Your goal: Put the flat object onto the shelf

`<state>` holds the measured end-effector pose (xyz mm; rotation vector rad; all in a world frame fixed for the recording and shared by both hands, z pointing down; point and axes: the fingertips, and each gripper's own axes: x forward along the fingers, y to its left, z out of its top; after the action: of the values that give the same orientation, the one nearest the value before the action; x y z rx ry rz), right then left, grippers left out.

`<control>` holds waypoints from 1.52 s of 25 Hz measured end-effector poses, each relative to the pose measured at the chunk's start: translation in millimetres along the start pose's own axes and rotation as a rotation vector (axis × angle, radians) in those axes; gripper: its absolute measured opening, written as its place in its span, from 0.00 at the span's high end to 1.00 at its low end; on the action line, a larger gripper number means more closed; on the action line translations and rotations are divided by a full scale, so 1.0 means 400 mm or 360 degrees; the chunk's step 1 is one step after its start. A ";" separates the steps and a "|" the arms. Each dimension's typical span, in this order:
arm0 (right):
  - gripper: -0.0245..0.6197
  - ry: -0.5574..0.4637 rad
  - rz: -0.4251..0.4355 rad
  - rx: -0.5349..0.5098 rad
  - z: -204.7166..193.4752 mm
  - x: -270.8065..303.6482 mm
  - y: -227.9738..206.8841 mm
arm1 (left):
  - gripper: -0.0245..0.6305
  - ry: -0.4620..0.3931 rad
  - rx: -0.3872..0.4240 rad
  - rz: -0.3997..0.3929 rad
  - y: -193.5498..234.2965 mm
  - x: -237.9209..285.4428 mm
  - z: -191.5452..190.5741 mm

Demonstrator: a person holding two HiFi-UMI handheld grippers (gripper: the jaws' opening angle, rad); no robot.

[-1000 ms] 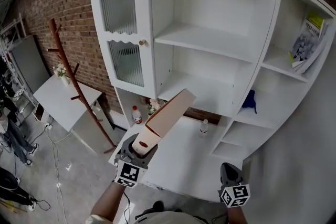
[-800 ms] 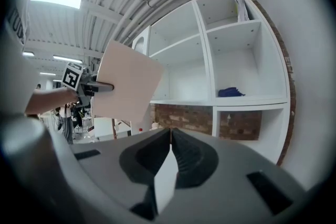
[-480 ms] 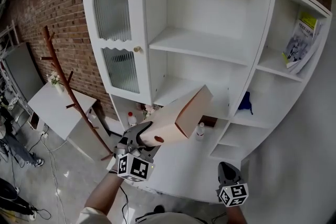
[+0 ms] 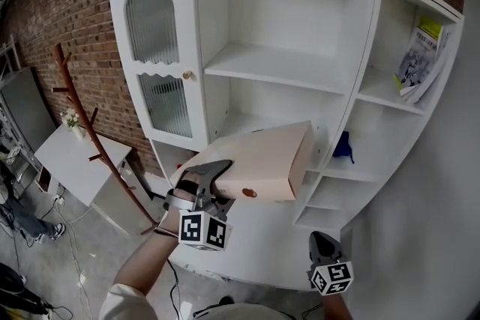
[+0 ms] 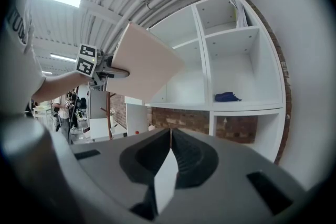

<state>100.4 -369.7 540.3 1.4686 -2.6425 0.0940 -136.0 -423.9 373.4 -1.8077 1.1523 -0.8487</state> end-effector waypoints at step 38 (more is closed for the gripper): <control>0.91 0.0032 -0.0098 0.0113 -0.021 -0.023 -0.041 | 0.49 0.0386 0.0646 -0.0140 -0.144 0.384 -0.098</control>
<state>119.7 -369.5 547.2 1.5605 -2.6007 0.1977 -92.6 -562.3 459.2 -1.4557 0.9648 -1.2803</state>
